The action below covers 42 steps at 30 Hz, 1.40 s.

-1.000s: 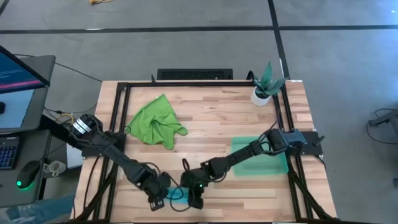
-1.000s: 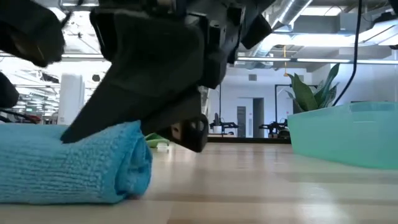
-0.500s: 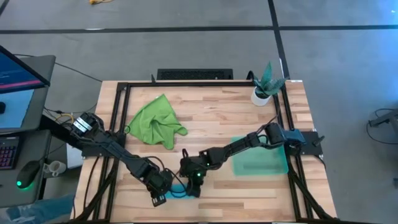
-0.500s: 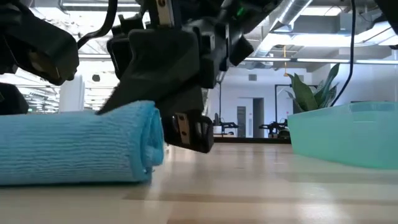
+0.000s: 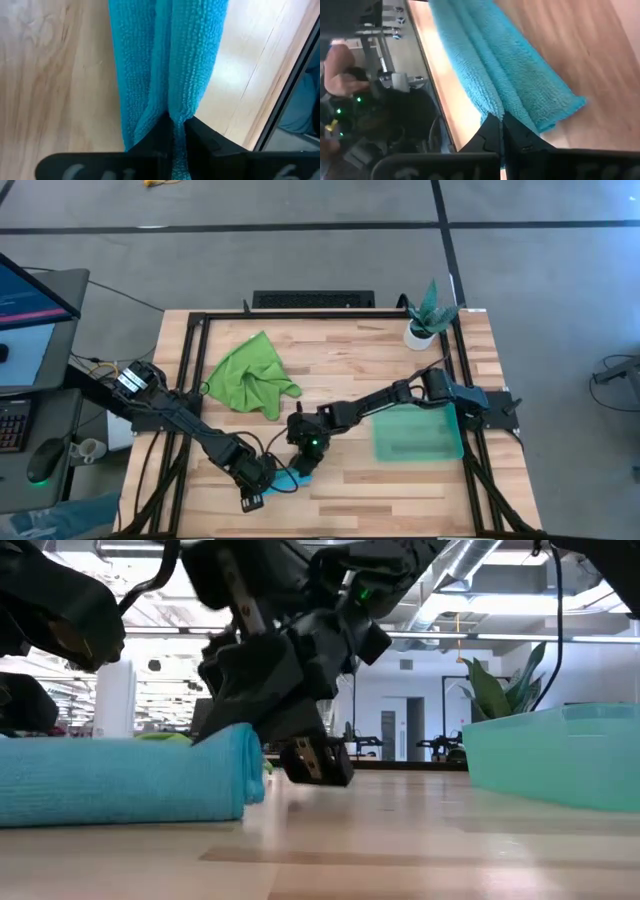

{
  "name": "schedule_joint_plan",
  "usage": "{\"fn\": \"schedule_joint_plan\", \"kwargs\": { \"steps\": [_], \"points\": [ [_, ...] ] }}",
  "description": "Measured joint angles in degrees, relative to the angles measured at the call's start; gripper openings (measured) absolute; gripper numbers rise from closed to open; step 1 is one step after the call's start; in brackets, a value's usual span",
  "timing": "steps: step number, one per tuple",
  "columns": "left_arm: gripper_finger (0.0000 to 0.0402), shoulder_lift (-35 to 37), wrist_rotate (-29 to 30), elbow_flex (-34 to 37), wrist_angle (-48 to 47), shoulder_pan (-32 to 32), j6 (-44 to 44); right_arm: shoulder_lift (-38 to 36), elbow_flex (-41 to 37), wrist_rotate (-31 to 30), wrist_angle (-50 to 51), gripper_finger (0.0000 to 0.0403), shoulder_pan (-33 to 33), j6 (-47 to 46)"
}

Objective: Roll microfiber towels into tight, uniform cylinder then place into a basket
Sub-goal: Roll the blue microfiber towel

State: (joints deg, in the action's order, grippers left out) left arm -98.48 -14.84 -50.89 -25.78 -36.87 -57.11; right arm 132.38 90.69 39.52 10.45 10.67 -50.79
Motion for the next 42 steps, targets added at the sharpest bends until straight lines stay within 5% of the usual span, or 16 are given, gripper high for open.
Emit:
{"fn": "schedule_joint_plan", "kwargs": {
  "steps": [14,32,42],
  "points": [
    [0.0023,0.0,0.2,0.2,0.3,-0.1,5.4,1.7,0.2,-7.2,0.7,0.0012,0.0,-6.9],
    [0.0136,1.2,0.3,0.2,1.0,-0.2,13.4,1.7,0.1,-11.1,0.9,0.0016,1.0,-10.5],
    [0.0121,14.2,12.3,0.5,-7.7,-3.1,10.0,1.7,0.1,-11.4,0.9,0.0016,1.0,-10.9]
  ]
}}
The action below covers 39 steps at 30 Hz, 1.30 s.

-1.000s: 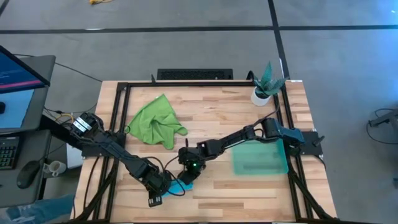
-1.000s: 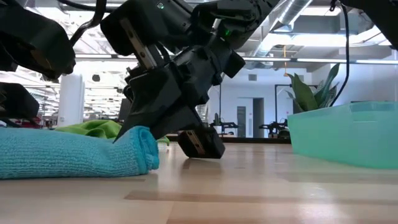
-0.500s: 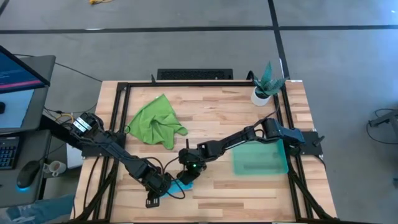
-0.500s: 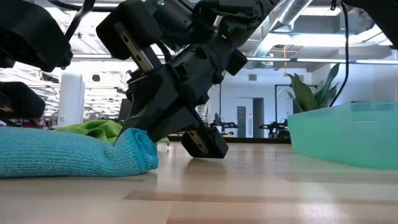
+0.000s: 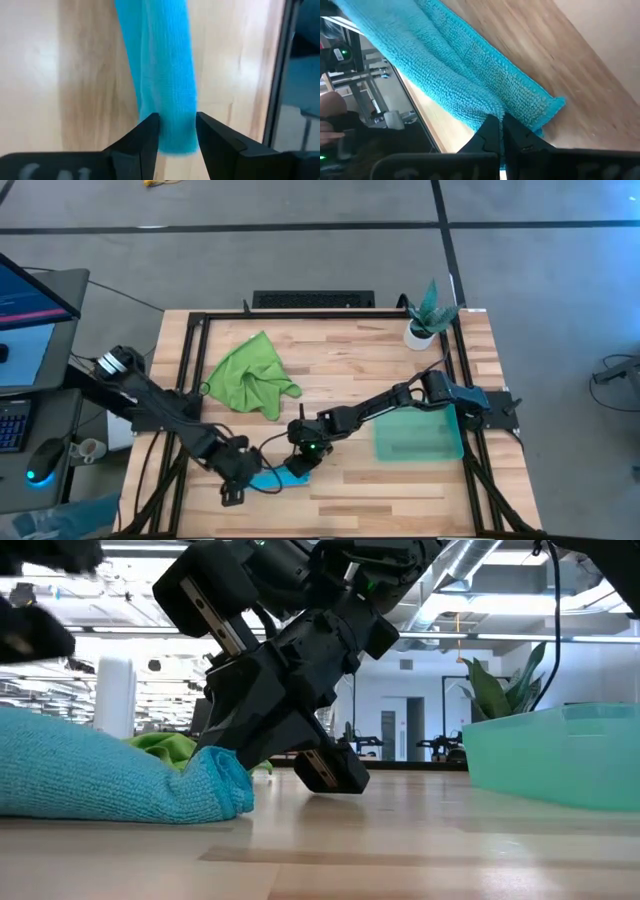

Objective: Roll microfiber towels into tight, uniform cylinder then place into a basket
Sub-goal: Roll the blue microfiber towel

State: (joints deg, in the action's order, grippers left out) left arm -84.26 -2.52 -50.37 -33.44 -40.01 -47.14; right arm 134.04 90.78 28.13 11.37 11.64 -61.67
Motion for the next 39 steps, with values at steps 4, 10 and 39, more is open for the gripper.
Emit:
{"fn": "schedule_joint_plan", "kwargs": {
  "steps": [4,10,39],
  "points": [
    [0.0121,3.9,7.8,-0.1,0.1,-4.0,-2.4,0.0,0.0,-0.6,0.0,0.0012,0.0,0.0],
    [0.0120,2.9,23.4,-0.2,6.9,-9.3,-1.3,0.0,0.0,-0.8,0.0,0.0017,0.0,0.0],
    [0.0120,-18.6,28.7,-0.6,9.8,-10.7,-17.4,0.0,-0.2,-1.6,-2.4,0.0024,1.6,0.2]
  ]
}}
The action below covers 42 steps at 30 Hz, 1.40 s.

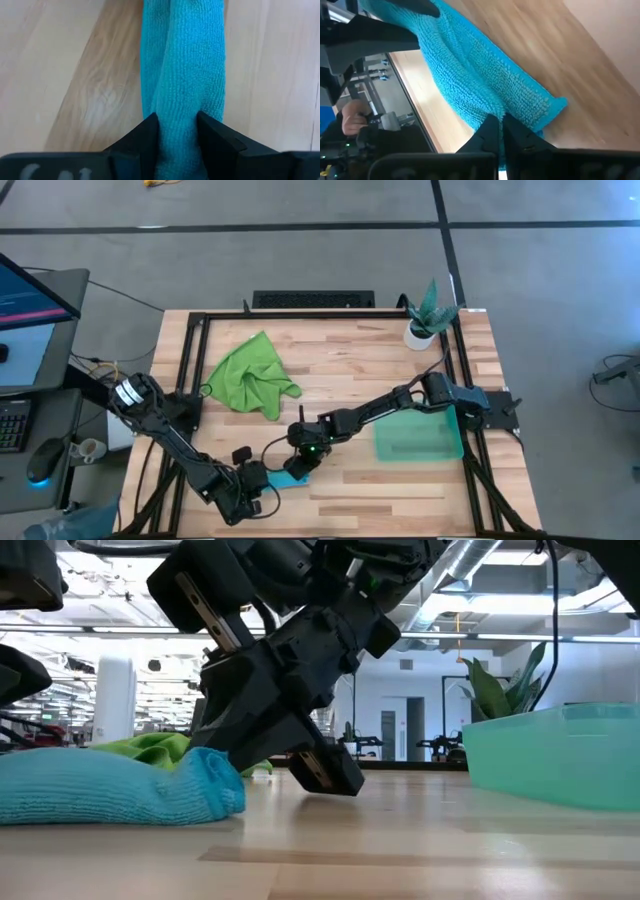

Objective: Roll microfiber towels into tight, uniform cylinder then place into a basket
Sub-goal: Roll the blue microfiber towel

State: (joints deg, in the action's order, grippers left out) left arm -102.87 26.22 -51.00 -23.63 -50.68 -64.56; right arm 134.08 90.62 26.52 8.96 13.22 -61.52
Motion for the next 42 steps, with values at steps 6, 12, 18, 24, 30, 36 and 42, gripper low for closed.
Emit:
{"fn": "schedule_joint_plan", "kwargs": {
  "steps": [6,12,18,24,30,36,42],
  "points": [
    [0.0120,0.0,-0.5,0.1,-0.2,0.0,-0.1,0.1,0.0,-0.2,-2.1,0.0050,0.8,0.5],
    [0.0120,0.0,-0.9,0.1,-0.4,0.0,0.2,0.1,0.0,-0.2,-2.5,0.0084,0.9,0.6],
    [0.0120,-0.1,-0.9,0.1,-0.5,0.0,0.2,0.1,0.0,1.2,-3.0,0.0137,0.7,2.4],
    [0.0120,-0.1,-1.1,0.2,-0.5,0.2,0.2,-0.5,0.0,7.7,-2.6,0.0172,-1.1,5.6],
    [0.0120,-0.1,-1.4,0.2,-0.3,0.5,0.3,-4.3,-0.5,7.5,4.6,0.0182,-2.4,11.6],
    [0.0120,0.0,-2.4,0.2,0.3,1.1,0.5,-10.2,-0.3,-0.8,11.6,0.0180,-1.5,20.2],
    [0.0120,0.0,-2.9,0.2,0.5,1.6,2.1,-13.8,-0.1,-21.9,14.4,0.0182,6.3,29.7]
  ]
}}
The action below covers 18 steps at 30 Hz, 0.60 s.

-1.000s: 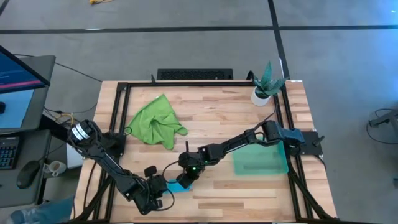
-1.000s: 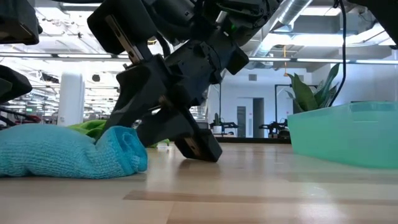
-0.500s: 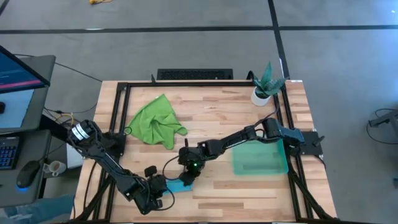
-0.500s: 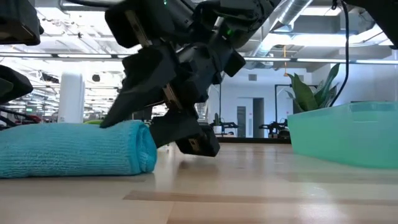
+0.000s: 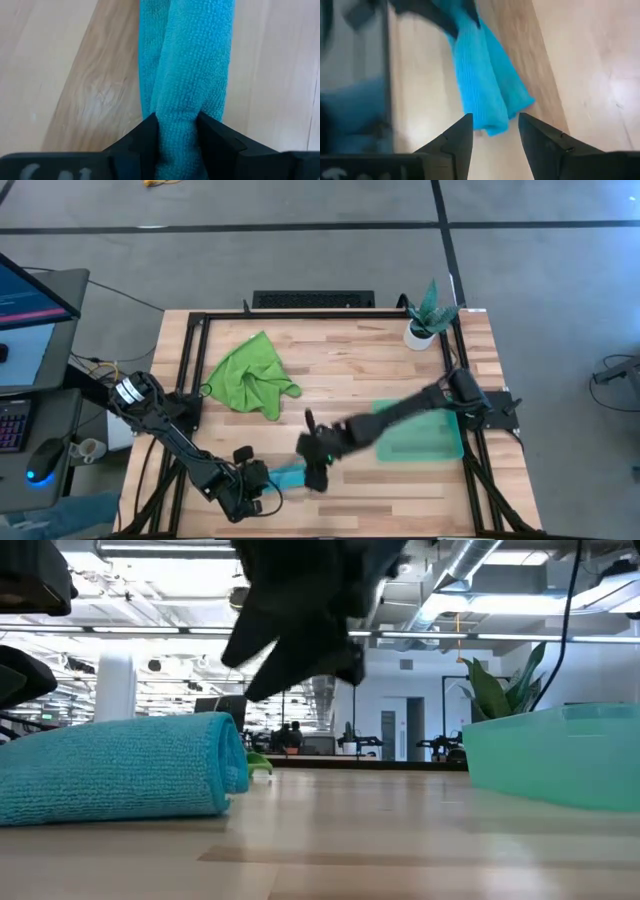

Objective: Roll microfiber towels into tight, uniform cylinder then place into a basket
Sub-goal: Roll the blue microfiber towel

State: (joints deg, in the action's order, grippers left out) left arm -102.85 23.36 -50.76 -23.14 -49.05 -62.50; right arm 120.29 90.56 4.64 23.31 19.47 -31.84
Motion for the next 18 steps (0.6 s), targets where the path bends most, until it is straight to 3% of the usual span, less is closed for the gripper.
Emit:
{"fn": "schedule_joint_plan", "kwargs": {
  "steps": [4,9,13,18],
  "points": [
    [0.0120,0.0,-0.3,0.0,0.2,0.3,2.6,1.6,0.0,-9.7,-7.1,0.0180,4.9,4.0],
    [0.0120,0.0,-0.6,0.0,0.2,0.3,3.1,3.5,0.2,-10.7,-18.8,0.0183,6.4,10.3],
    [0.0120,0.0,-0.7,0.0,0.2,0.3,3.1,3.8,0.0,-11.1,-19.4,0.0187,6.1,16.1],
    [0.0120,0.0,-1.0,0.0,0.2,0.4,2.7,4.7,0.0,-13.0,-18.9,0.0195,3.4,13.7]
  ]
}}
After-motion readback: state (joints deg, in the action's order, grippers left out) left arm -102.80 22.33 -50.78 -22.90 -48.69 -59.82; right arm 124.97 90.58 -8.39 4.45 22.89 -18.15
